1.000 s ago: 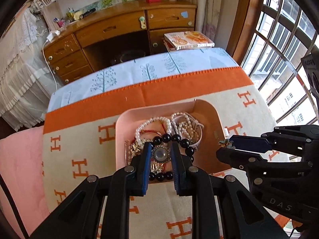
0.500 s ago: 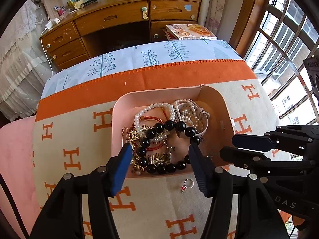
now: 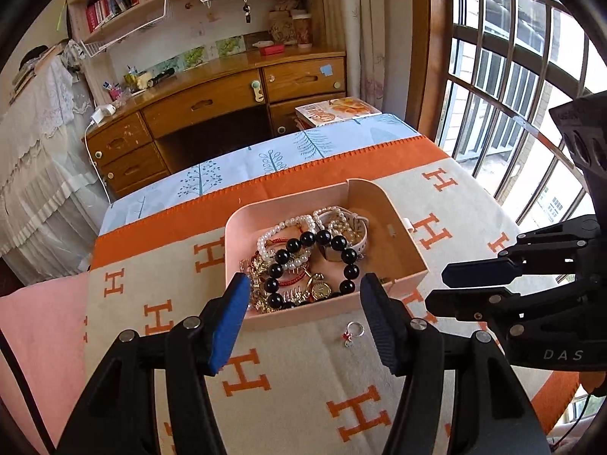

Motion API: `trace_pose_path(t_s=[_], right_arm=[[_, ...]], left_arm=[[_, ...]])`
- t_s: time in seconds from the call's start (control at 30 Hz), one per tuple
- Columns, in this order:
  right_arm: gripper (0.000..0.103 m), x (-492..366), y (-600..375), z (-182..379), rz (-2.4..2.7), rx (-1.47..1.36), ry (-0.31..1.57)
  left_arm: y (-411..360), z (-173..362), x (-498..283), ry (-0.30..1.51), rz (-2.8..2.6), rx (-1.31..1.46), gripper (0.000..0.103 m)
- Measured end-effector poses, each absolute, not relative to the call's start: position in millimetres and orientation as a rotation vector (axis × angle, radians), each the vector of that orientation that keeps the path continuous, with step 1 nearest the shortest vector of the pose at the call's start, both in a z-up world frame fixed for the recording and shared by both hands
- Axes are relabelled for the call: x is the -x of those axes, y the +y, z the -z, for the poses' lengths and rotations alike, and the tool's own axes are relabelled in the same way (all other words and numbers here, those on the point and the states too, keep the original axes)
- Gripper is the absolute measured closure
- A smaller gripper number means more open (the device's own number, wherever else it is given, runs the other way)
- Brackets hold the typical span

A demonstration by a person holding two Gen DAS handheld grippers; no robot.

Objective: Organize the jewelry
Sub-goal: 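Withdraw both open tools from the box toward the rings beside it, then grasp a red-stone ring with the left tool while the right tool grasps the other ring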

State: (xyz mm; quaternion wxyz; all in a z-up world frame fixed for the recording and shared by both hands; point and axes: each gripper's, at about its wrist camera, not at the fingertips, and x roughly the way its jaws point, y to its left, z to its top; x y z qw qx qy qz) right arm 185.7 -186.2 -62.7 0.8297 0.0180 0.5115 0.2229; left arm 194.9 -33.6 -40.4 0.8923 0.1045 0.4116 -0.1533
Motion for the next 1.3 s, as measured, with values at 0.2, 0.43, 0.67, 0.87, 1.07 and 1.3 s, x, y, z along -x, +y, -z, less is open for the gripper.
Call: trace_pose_path(t_s=[0.2,0.43,0.67,0.87,1.07,1.3], right_arm=[[0.077,-174,-193,97,-0.466,-0.063,1.092],[0.078,-166,-204,120,-0.454,-0.131,1.097],[0.078,-162,-209,135,-0.438,-0.148,1.107],[0.077,-160,-210,136,-0.448,-0.158,1.089],[0.077,-160,-209,136,-0.448,-0.145,1.072],[0.077,-163,-199,136,-0.427,-0.103,1.049]], left_arm=[[-34,72,-178,0.908,0.439,-0.269,0.035],[-44,107,-169,0.848,0.522,-0.395,0.040],[-49,133,-189,0.885,0.569,-0.407,0.071],[-54,138,-192,0.861,0.601,-0.440,0.078],[-61,140,-186,0.835,0.612,-0.467,0.091],[-54,139,-177,0.858,0.508,-0.443,0.091]])
